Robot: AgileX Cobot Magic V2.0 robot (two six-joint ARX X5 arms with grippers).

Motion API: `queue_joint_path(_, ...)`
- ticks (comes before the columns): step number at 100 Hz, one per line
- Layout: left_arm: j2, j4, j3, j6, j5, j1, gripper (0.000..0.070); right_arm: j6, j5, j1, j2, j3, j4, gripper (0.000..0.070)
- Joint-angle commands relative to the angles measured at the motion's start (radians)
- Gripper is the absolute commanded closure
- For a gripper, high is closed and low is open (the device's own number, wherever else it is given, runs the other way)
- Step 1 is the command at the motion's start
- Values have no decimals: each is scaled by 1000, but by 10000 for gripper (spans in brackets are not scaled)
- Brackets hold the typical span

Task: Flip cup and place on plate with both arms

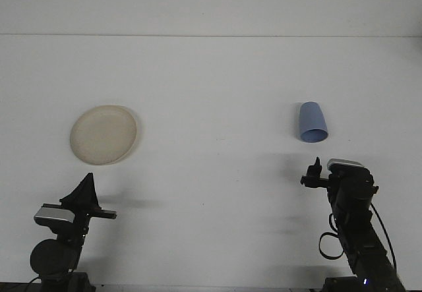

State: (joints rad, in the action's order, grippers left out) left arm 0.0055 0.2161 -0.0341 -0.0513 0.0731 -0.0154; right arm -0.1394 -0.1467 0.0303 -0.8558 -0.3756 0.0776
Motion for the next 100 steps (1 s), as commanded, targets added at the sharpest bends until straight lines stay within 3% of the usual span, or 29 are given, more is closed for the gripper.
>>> queue_joint_path(1, -2, 10, 19, -5, -5, 1, 688, 26, -5, -10, -34, -3, 60, 149)
queue_joint_path(15, -2, 10, 19, -5, -5, 1, 688, 62, 7, -48, -132, -3, 202, 149)
queue_joint_path(52, -2, 10, 19, -5, -5, 1, 688, 66, 190, -178, -470, -32, 525, 152)
queue_joint_path(68, -2, 10, 19, -6, -5, 1, 688, 91, 252, -201, -602, -97, 577, 151)
queue_joint_path(100, -2, 10, 19, -5, -5, 1, 688, 114, 306, -202, -809, -254, 604, 153)
